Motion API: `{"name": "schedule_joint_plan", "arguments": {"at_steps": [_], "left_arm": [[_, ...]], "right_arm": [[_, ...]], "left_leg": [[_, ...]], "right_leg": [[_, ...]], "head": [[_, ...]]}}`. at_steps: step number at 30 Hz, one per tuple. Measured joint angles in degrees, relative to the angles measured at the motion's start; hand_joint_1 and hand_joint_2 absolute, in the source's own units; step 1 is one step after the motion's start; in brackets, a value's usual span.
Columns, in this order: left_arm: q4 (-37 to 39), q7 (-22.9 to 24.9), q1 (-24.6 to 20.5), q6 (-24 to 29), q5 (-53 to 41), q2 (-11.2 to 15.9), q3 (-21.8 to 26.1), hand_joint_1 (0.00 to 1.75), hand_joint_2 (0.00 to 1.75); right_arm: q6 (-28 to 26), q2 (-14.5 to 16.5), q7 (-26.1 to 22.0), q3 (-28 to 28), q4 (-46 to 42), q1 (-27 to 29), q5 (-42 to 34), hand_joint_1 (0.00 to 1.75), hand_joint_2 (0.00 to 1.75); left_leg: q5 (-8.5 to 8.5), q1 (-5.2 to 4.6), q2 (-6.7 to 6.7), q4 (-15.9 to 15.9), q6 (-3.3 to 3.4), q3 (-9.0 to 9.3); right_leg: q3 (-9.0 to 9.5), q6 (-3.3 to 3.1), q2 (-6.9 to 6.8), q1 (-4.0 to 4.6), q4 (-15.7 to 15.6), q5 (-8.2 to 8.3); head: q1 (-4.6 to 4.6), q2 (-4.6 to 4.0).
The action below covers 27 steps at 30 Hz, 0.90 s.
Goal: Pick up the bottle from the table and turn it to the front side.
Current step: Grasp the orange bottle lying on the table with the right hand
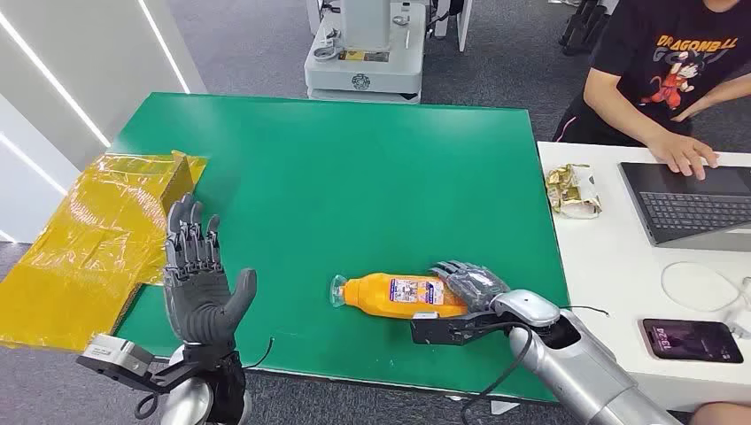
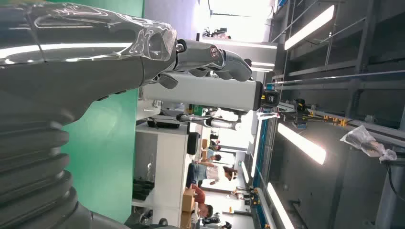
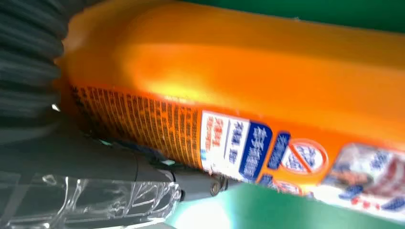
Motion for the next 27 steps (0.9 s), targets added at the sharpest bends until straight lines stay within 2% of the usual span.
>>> {"name": "schedule_joint_plan", "arguments": {"at_steps": [4, 9, 16, 19, 21, 27], "left_arm": [[0.04, 0.03, -0.01, -0.28, -0.15, -0.16, 0.0, 0.0, 1.75], [0.11, 0.22, -0.01, -0.69, -0.37, -0.23, 0.0, 0.0, 1.75], [0.34, 0.37, -0.01, -0.98, -0.53, -0.7, 0.0, 0.0, 1.75], [0.34, 0.38, -0.01, -0.98, -0.57, -0.73, -0.01, 0.0, 1.75], [0.34, 0.38, 0.0, -0.91, -0.59, -0.74, -0.02, 0.0, 1.75], [0.35, 0.38, 0.1, -0.67, -0.6, -0.81, -0.06, 0.0, 1.75]], "right_arm": [[-0.57, 0.0, 0.35, -0.29, -0.16, 0.73, 0.41, 1.75, 1.75], [-2.28, -0.04, 1.04, -1.76, -1.76, 2.86, 1.83, 1.75, 1.75], [-8.23, 0.01, 0.84, -5.48, -6.07, 8.4, 6.73, 1.75, 1.75], [-12.18, 0.35, 0.84, -6.99, -7.84, 10.58, 8.7, 1.75, 1.75], [-16.73, 1.28, 0.77, -8.56, -9.25, 12.04, 10.4, 1.75, 1.75], [-29.31, 6.53, 0.47, -14.86, -15.18, 16.99, 13.78, 1.75, 1.75]], "left_leg": [[0.0, 0.0, 0.02, 0.0, 0.0, 0.02], [-0.01, 0.0, 0.05, 0.0, 0.01, 0.08], [0.0, 0.0, 0.0, 0.0, 0.01, 0.03], [-0.01, 0.0, 0.0, 0.0, 0.01, -0.02], [-0.01, 0.0, 0.01, -0.01, 0.01, -0.02], [-0.01, 0.04, -0.05, -0.03, 0.01, -0.03]], "right_leg": [[0.01, 0.0, 0.01, 0.0, 0.0, 0.0], [0.04, 0.0, 0.04, 0.0, -0.01, 0.0], [0.05, 0.01, 0.0, 0.0, 0.0, 0.01], [0.03, 0.01, 0.0, 0.0, 0.01, 0.0], [0.0, 0.01, 0.0, 0.0, 0.01, 0.0], [-0.01, 0.01, -0.06, 0.03, 0.01, -0.04]], "head": [[0.0, 0.0], [0.0, 0.0], [0.01, 0.0], [-0.01, 0.0], [-0.01, 0.0], [-0.01, 0.0]]}}
